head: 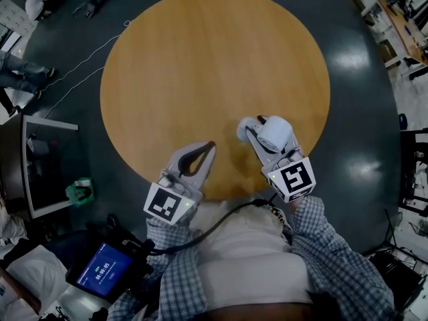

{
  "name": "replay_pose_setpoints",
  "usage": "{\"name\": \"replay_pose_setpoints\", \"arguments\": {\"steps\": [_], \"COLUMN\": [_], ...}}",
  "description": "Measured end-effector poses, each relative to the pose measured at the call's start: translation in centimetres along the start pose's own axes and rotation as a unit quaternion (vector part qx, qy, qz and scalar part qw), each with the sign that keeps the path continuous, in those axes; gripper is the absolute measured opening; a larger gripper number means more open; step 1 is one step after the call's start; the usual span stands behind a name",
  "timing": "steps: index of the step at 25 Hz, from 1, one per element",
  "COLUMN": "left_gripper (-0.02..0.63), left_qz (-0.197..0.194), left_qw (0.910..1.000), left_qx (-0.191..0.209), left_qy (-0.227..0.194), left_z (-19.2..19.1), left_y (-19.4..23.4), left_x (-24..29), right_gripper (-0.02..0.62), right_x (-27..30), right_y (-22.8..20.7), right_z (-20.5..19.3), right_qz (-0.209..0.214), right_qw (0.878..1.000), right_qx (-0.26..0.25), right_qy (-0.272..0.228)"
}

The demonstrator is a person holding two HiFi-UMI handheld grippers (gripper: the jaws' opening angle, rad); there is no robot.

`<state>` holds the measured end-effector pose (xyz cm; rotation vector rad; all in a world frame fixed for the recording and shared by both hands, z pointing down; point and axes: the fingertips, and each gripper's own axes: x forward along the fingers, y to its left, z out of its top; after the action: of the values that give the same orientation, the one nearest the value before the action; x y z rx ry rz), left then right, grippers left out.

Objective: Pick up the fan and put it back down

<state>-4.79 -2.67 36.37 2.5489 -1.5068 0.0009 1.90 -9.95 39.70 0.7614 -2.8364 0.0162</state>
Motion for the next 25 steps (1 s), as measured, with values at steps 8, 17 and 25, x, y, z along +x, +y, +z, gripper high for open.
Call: {"name": "replay_pose_setpoints", "arguments": {"steps": [8, 17, 25], "left_gripper": [0.0, 0.0, 0.0], "left_qz": [0.013, 0.015, 0.001], "left_qw": [0.9999, 0.9995, 0.9994], "left_qx": [-0.001, -0.011, -0.014], "left_qy": [-0.01, -0.024, -0.031], "left_z": [0.5, 1.6, 1.9], "left_y": [0.6, 0.8, 0.1], "left_x": [-0.1, 0.2, 0.5], "right_gripper": [0.144, 0.144, 0.144], "right_x": [0.4, 0.4, 0.5], "right_y": [0.0, -0.2, -0.1], "right_z": [0.2, 0.2, -0.3], "right_qz": [0.002, 0.002, 0.0], "right_qw": [1.0, 1.0, 1.0], "right_qx": [0.007, 0.007, 0.014], "right_qy": [-0.004, -0.002, 0.006]}}
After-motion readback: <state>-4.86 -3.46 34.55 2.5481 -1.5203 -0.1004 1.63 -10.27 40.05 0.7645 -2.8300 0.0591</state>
